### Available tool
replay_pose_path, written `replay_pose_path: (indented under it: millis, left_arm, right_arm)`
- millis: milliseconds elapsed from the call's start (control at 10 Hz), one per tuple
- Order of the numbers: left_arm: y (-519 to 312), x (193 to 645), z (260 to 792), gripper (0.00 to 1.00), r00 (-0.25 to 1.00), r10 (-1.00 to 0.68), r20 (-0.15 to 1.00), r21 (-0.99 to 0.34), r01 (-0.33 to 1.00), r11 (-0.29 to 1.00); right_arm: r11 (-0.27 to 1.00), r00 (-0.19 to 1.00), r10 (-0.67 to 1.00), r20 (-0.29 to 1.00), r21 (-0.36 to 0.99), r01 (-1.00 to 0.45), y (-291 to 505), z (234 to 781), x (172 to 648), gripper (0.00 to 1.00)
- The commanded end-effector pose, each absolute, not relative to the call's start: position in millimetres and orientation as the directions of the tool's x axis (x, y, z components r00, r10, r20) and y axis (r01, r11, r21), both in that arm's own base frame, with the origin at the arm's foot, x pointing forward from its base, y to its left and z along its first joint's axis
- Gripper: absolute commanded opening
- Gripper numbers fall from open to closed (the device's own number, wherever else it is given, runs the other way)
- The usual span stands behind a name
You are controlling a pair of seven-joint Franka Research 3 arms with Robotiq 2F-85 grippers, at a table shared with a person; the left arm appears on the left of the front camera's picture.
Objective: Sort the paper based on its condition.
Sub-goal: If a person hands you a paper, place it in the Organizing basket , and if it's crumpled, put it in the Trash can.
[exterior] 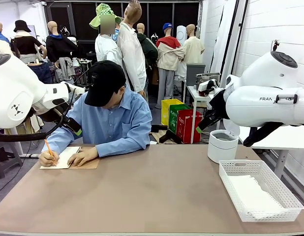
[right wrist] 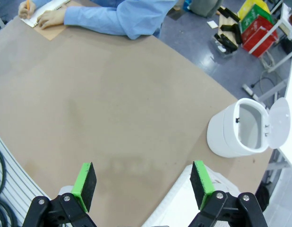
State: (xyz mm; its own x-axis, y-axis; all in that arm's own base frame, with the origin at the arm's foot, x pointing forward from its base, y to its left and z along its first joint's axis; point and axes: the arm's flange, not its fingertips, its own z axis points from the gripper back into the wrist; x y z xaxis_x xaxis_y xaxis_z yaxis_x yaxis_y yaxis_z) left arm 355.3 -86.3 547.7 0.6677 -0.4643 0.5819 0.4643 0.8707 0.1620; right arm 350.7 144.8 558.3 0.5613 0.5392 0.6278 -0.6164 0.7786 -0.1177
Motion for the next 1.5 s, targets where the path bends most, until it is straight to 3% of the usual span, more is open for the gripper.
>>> replay_pose_path:
  millis: [0, 1400]
  left_arm:
    - [-85.8, 355.8, 547.1, 1.00, 0.669, -0.464, 0.581, 0.161, 0.464, 0.871]
    - [-85.8, 355.8, 547.1, 1.00, 0.669, -0.464, 0.581, 0.161, 0.464, 0.871]
  right_arm:
    - [0.780, 0.562, 0.536, 0.630, -0.114, -0.615, 143.2, 559.4, 351.6, 1.00]
    - [0.780, 0.562, 0.536, 0.630, -0.114, -0.615, 143.2, 559.4, 351.6, 1.00]
